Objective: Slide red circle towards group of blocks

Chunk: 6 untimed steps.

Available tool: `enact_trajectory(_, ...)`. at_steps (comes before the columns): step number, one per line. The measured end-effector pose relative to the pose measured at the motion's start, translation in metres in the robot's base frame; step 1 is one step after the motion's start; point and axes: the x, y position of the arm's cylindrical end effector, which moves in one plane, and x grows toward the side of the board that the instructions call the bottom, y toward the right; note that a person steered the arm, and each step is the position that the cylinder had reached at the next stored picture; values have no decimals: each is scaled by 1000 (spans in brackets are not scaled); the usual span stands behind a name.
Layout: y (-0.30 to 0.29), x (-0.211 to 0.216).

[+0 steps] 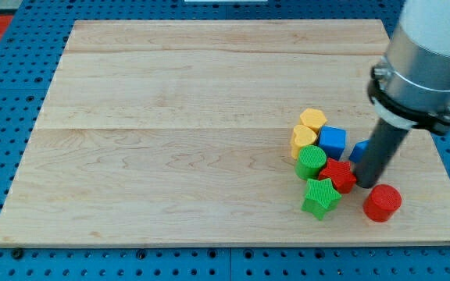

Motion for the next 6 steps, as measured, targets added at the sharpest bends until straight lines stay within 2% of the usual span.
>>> enact_trajectory(1,79,8)
enact_trajectory(2,102,55)
enact_trajectory(3,34,66)
enact_trajectory(4,-39,25)
enact_trajectory(6,-75,-46)
